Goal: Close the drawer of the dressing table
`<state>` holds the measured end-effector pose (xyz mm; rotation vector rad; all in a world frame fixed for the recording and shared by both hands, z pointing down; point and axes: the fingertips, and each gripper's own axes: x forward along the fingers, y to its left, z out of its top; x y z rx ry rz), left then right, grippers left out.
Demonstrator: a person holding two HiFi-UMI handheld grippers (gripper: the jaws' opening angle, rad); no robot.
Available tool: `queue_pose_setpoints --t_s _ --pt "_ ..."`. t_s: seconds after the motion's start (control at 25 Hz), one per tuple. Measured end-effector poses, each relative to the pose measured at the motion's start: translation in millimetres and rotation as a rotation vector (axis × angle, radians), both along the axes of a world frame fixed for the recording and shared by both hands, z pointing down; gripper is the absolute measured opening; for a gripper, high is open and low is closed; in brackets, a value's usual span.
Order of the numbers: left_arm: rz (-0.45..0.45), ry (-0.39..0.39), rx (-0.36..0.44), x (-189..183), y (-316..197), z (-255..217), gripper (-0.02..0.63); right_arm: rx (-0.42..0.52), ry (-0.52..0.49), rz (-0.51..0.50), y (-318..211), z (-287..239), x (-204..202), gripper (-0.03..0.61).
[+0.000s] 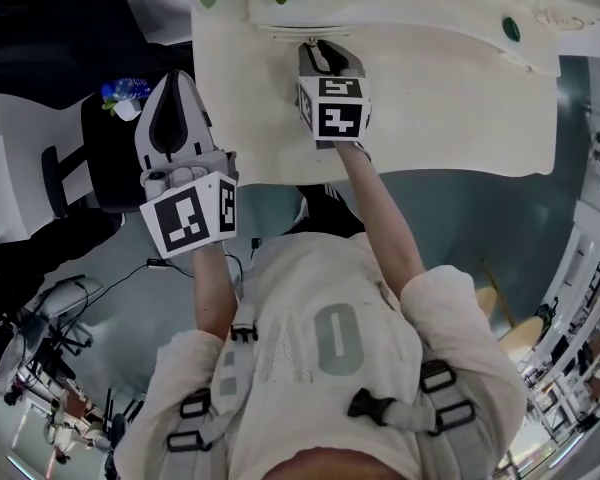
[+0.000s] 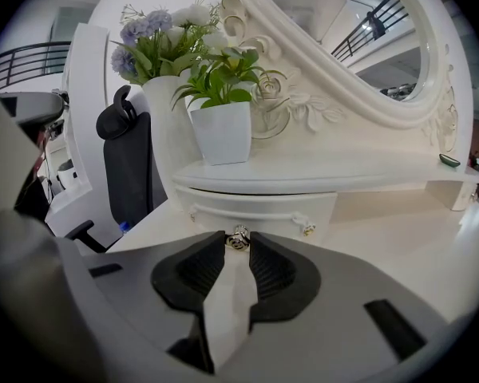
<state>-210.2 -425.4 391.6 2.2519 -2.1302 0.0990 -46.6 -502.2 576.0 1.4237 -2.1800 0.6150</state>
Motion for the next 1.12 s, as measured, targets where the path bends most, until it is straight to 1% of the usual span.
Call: queue_pose_setpoints --t_s 0.32,0.72,1.12 --pt "0.012 -0.007 -0.009 2 -6 4 0.018 0.012 0.000 0.005 -17 -1 -1 0.104" --pt "0.009 -0.006 -0.010 -3 -7 4 0.018 -0.004 0.000 0.015 -24 1 -4 0.104" --pt "0.013 -0.007 0.017 0 1 -6 0.018 -0.019 -0.015 0.008 -23 2 -4 0.110"
